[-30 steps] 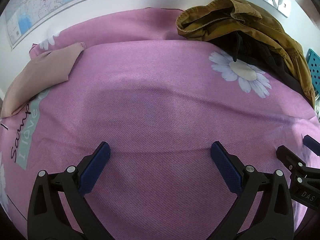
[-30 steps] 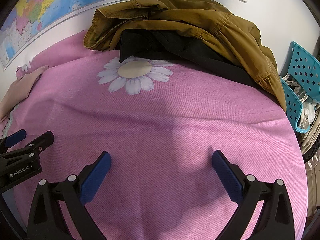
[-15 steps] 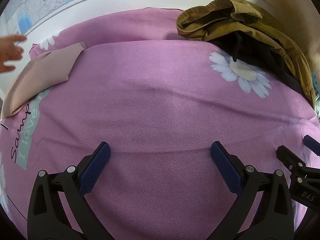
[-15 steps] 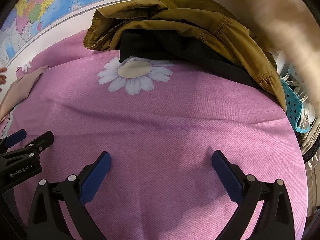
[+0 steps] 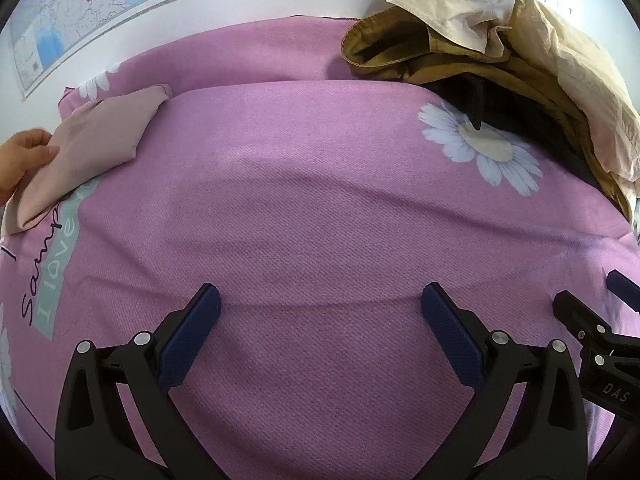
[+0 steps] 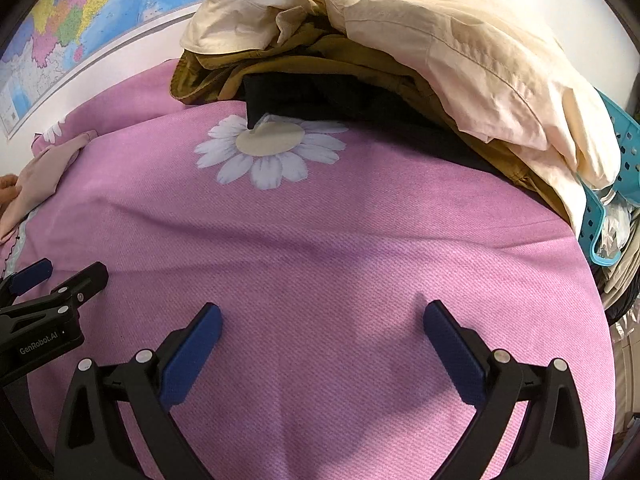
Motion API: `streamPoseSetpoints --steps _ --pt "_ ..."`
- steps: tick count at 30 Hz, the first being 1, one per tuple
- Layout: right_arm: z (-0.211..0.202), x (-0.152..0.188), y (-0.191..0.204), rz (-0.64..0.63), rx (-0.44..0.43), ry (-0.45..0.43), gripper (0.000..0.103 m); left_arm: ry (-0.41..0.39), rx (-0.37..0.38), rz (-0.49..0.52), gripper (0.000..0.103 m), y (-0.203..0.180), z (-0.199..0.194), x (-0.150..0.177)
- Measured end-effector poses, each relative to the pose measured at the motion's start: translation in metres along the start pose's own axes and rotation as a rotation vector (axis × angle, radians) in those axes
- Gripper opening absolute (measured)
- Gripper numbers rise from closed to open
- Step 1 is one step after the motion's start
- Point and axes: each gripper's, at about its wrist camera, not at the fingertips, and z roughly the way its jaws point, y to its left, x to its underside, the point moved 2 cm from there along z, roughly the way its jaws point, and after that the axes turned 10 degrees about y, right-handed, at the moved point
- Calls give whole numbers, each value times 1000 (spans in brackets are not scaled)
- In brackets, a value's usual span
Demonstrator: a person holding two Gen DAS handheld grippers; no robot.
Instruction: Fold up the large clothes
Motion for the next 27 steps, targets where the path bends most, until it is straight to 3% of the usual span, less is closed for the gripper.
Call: streamPoseSetpoints --steps 27 --pt "0 0 3 4 2 -1 98 0 1 7 99 0 1 -1"
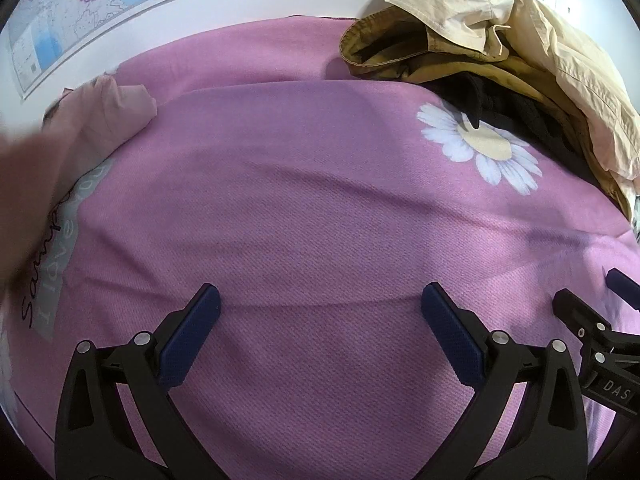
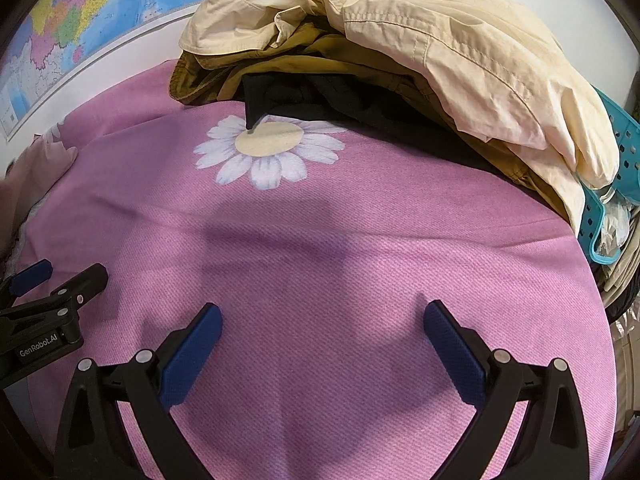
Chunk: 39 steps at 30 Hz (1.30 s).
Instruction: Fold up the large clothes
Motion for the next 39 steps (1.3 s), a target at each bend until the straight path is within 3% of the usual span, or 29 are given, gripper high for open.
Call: streamPoseSetpoints --steps 39 --pt "-1 -1 1 0 0 0 98 0 4 2 99 -1 4 -4"
